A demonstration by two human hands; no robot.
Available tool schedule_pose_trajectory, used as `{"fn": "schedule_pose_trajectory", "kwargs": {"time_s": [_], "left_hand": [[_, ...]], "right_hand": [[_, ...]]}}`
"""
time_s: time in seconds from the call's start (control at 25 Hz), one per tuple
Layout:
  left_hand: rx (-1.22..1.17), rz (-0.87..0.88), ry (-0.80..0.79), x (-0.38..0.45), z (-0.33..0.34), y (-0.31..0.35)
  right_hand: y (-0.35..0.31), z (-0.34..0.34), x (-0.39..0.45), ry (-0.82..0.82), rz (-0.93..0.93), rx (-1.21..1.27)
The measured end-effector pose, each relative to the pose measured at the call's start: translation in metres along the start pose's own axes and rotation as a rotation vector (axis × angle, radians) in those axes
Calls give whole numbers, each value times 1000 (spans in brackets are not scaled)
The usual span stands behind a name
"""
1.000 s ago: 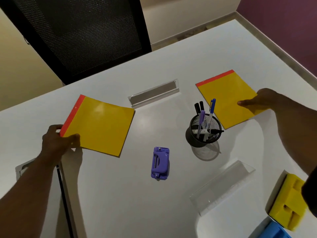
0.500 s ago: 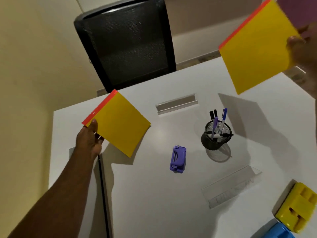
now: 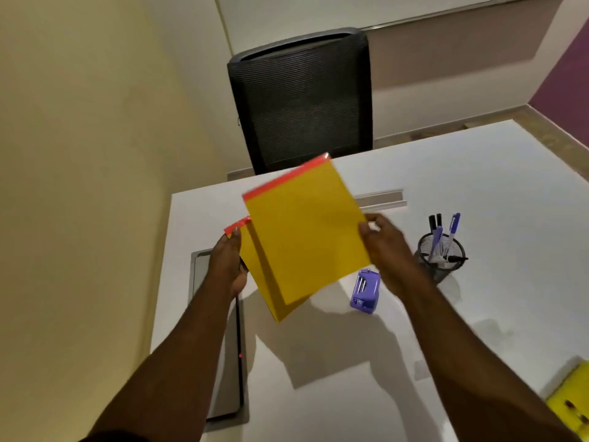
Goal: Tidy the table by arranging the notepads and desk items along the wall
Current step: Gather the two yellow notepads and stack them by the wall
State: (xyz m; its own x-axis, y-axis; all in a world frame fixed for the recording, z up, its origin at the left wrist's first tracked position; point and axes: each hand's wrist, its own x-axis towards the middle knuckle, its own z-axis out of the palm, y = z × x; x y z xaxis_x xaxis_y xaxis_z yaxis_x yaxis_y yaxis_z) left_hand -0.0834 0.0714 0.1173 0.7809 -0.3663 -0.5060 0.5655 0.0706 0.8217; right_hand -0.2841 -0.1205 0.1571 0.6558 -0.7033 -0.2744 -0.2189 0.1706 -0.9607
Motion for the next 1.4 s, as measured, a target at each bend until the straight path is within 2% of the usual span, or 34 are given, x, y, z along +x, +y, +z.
{"fn": "schedule_pose_trajectory", "kwargs": {"time_s": [0.08,0.2,0.28,0.36,0.48,0.56,0.68,0.76,0.84,0.96,1.08,1.28,1.4], "left_hand": [[31,-73,-31,-6,-9,-3],[6,-217,-98,-12,-24,-12],[6,-262,-99,-14,-30,-21],[76,-244,-43,-13,-35,-31],[223,-148,-46,-16,-40,-39],[340,18,-59,-25,-38,-35],[437,251,-5,-40,-36,-37],[474,335,-25,-48,-40,-51],[480,343,-11,-50,-42,-65],[457,311,30,-51,-35,-66],[541,249,40,-48,-31,-60],[639,154,-3,-55,-40,-81],[669,120,20,-57,-39,-82]], "right_hand": [[30,20,-9,-49,88,-85],[57,34,-11,-186,241,-337],[66,43,-15,-242,349,-364],[74,50,-16,-220,386,-327],[85,53,-14,-268,328,-289],[89,56,-16,-249,242,-245],[92,66,-23,-114,-4,-299],[103,74,-27,-78,-155,-352],[110,77,-28,-13,-142,-353],[107,82,-25,32,-119,-216],[96,84,-18,58,-23,-236],[111,79,-27,-15,136,-228],[116,77,-30,-73,111,-340]]}}
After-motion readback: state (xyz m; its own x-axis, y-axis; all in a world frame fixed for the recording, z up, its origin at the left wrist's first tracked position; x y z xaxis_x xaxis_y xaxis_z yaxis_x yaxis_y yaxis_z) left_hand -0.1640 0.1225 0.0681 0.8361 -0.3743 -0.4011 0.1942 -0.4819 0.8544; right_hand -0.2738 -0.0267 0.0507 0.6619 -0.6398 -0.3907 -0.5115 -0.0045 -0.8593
